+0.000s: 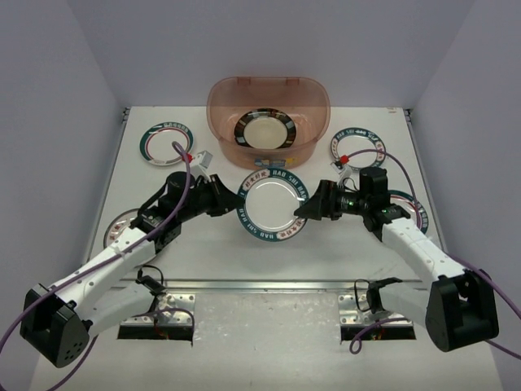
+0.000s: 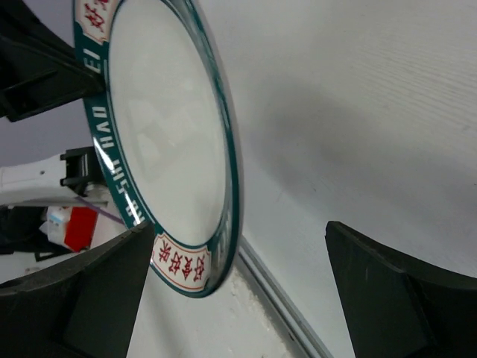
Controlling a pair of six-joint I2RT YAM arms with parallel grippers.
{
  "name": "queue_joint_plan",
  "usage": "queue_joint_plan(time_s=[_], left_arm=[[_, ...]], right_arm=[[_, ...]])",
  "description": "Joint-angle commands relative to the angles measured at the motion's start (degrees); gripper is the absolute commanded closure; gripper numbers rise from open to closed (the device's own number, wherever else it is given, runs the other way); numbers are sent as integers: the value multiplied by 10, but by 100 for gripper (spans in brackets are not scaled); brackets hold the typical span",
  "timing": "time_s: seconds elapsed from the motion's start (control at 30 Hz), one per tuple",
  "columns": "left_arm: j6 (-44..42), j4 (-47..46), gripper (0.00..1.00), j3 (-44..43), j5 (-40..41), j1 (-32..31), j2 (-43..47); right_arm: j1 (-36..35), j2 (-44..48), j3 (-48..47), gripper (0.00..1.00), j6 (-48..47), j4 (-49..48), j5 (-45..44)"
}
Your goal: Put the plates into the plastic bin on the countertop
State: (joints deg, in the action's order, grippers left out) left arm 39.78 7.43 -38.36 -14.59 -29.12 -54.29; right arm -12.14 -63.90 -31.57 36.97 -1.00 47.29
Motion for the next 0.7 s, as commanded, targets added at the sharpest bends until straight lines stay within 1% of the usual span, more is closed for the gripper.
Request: queue_joint_plan(time_s=[0.0,0.07,0.1,0.13,0.17,0.2,0.3,0.43,0.47,0.5,0.53,0.57,0.6,0.63,0.67], left_arm=[[-4,3,100,-41,-22,4,10],[-2,-6,100,-50,-44,8,1],[-1,-14,100,-51,-48,8,-2],[2,-22,100,-52,-56,8,-4],[5,-30,100,-52,-64,8,-5],[7,-39,100,-52,-72,8,-6],[9,-48,100,-51,-80,8,-5],[7,-41,100,-54,-70,11,4],[8,-42,100,-55,-72,13,6],[8,-47,100,-55,-73,15,12],[8,-49,100,-56,-74,15,16],[8,-51,100,-57,-73,15,18],[8,-52,100,-60,-74,17,19],[8,-52,100,-62,-75,18,18],[8,-52,100,-67,-76,19,16]], right_arm=[[1,15,-2,5,52,-120,79],[1,24,-7,7,63,-126,80],[1,23,-11,18,67,-128,81],[1,21,-14,25,72,-129,82],[1,19,-16,31,75,-130,83],[1,17,-16,33,79,-131,82],[3,9,-16,32,83,-130,69],[5,8,-16,20,74,-102,36],[6,8,-17,20,68,-98,26],[6,7,-18,24,66,-97,26],[6,6,-18,35,66,-97,29],[7,5,-20,51,67,-98,35],[9,4,-21,89,70,-102,42],[10,5,-21,99,76,-106,43],[11,7,-20,100,80,-111,47]])
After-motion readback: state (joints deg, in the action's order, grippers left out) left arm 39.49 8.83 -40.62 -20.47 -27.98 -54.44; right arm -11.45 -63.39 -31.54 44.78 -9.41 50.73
